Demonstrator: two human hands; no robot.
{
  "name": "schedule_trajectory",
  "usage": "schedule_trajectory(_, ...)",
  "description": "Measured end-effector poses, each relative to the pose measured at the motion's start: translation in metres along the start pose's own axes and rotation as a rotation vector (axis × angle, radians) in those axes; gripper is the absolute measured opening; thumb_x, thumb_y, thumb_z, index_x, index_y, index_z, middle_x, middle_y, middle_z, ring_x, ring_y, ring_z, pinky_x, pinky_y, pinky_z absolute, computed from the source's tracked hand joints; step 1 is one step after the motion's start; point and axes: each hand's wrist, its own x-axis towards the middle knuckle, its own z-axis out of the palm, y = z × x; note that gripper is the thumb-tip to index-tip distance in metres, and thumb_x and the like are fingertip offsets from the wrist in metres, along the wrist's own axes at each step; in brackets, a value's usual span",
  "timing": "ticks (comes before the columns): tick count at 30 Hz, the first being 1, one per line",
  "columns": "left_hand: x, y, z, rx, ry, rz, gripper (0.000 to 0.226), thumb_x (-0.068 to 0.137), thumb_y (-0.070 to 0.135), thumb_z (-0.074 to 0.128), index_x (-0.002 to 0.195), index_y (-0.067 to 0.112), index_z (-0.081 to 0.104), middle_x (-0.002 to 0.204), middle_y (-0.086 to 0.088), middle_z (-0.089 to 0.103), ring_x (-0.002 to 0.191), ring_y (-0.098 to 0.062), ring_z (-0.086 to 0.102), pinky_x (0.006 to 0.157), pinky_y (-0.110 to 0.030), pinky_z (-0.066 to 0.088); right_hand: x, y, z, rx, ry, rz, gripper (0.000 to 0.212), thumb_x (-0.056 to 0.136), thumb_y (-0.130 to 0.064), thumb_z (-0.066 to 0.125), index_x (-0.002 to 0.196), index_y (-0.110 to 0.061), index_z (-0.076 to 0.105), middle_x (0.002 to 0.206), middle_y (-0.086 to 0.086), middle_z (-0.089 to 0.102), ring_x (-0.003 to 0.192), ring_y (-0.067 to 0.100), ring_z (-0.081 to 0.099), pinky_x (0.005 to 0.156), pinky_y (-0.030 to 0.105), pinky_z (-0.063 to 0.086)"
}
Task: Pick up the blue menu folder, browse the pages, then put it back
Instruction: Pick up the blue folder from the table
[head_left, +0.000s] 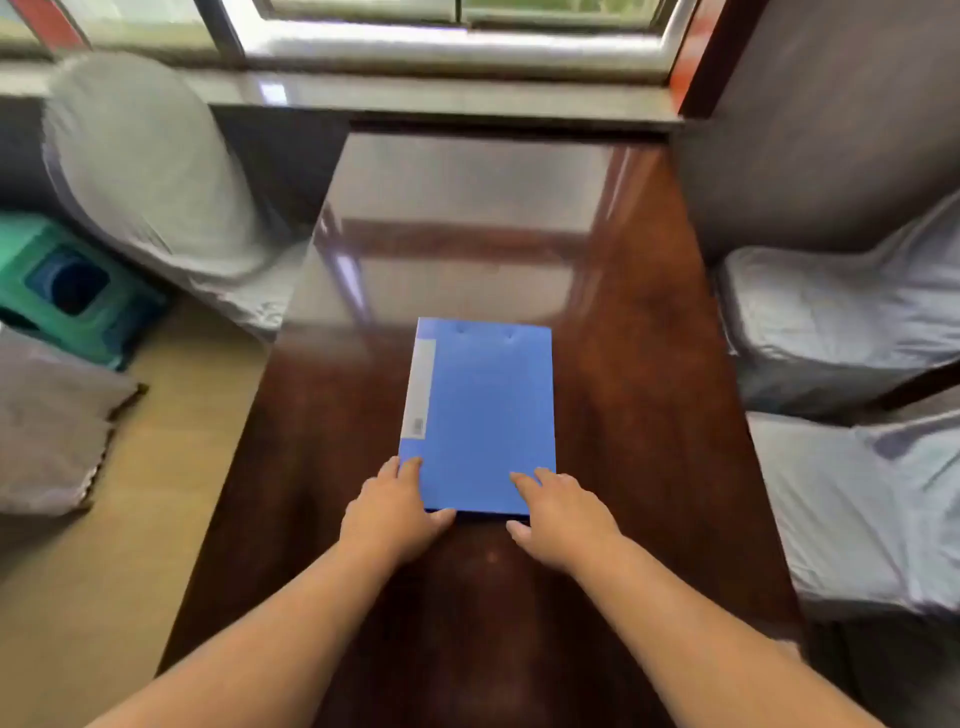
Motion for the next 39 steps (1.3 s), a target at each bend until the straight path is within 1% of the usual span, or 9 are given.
schedule_trajectory(3,0.019,-0.002,0.016,-0.266,0.062,-0.106,0.092,0.080,0.061,0.069,0.155,0.017,0.037,0.154,-0.012,0.049,0.136,-0.039,0.051,0.111,-0.049,0.043,0.010,0.006,0.023,0.010,-0.044,0.006,0.073,0.105,-0.051,0.050,0.167,-0.026,0.023,0.175,0.014,0.024,0.156,0.036,0.027,0.118,0.051,0.039)
schedule_trajectory(8,0.047,0.000,0.020,-0.533,0.038,-0.312,0.073,0.090,0.048,0.069,0.146,0.011,0.041,0.138,-0.016,0.063,0.116,-0.038,0.064,0.095,-0.047,0.054,0.015,0.008,0.032,0.076,0.018,0.045,0.064,0.107,-0.048,0.045,0.165,-0.028,0.029,0.172,0.011,0.030,0.153,0.033,0.030,0.116,0.049,0.045)
schedule_trajectory(12,0.045,0.007,0.004,-0.718,0.096,-0.217,0.027,0.102,0.033,0.057,0.123,0.017,0.051,0.114,-0.006,0.069,0.081,-0.012,0.062,0.058,-0.030,0.045,0.011,0.018,0.017,0.335,0.085,0.116,0.064,0.107,-0.043,0.049,0.165,-0.025,0.029,0.164,0.008,0.042,0.143,0.032,0.046,0.110,0.048,0.048)
schedule_trajectory(15,0.030,0.019,-0.027,-0.814,0.176,-0.088,0.015,0.104,0.032,0.057,0.117,0.025,0.053,0.109,0.002,0.070,0.086,-0.009,0.066,0.061,-0.031,0.051,0.006,0.038,-0.016,0.728,0.219,0.317,0.070,0.106,-0.040,0.058,0.165,-0.017,0.028,0.161,0.013,0.046,0.140,0.032,0.053,0.110,0.046,0.047)
schedule_trajectory(20,-0.010,0.052,-0.098,-1.159,0.159,0.087,0.014,0.104,0.025,0.060,0.118,0.026,0.060,0.120,-0.005,0.076,0.103,-0.023,0.076,0.094,-0.055,0.060,-0.023,0.056,-0.099,1.401,0.260,0.199,0.022,0.111,-0.020,0.056,0.131,-0.025,0.062,0.124,0.009,0.080,0.088,0.021,0.083,0.053,0.040,0.066)
schedule_trajectory(24,-0.047,0.078,-0.170,-0.975,0.359,0.339,0.060,0.094,0.029,0.074,0.143,0.047,0.043,0.145,0.004,0.065,0.115,-0.007,0.072,0.099,-0.043,0.059,-0.067,0.054,-0.176,1.490,0.436,-0.107,0.026,0.112,-0.017,0.053,0.134,-0.027,0.061,0.123,0.008,0.081,0.088,0.029,0.082,0.051,0.037,0.065)
schedule_trajectory(29,-0.105,0.105,-0.227,-0.387,0.529,0.381,0.147,0.039,0.092,0.074,0.155,0.063,-0.010,0.132,0.006,0.046,0.122,-0.026,0.064,0.097,-0.047,0.057,-0.113,0.039,-0.233,1.576,0.552,-0.355,0.034,0.112,-0.001,0.044,0.143,-0.012,0.057,0.137,0.013,0.075,0.126,0.034,0.071,0.101,0.045,0.061)
schedule_trajectory(36,-0.140,0.116,-0.253,-0.282,0.579,0.437,0.152,0.031,0.104,0.060,0.144,0.064,-0.033,0.110,0.012,0.038,0.109,-0.021,0.060,0.084,-0.042,0.056,-0.154,0.036,-0.267,1.614,0.584,-0.390,0.030,0.111,-0.012,0.053,0.140,-0.017,0.060,0.134,0.016,0.076,0.116,0.042,0.074,0.069,0.048,0.068)
schedule_trajectory(39,-0.150,0.118,-0.255,-0.307,0.624,0.472,0.147,0.034,0.106,0.055,0.149,0.063,-0.026,0.107,0.013,0.041,0.102,-0.019,0.060,0.079,-0.039,0.054,-0.167,0.043,-0.279,1.712,0.505,-0.341,0.043,0.108,-0.050,0.050,0.137,-0.023,0.068,0.131,0.017,0.077,0.113,0.044,0.075,0.068,0.054,0.067)
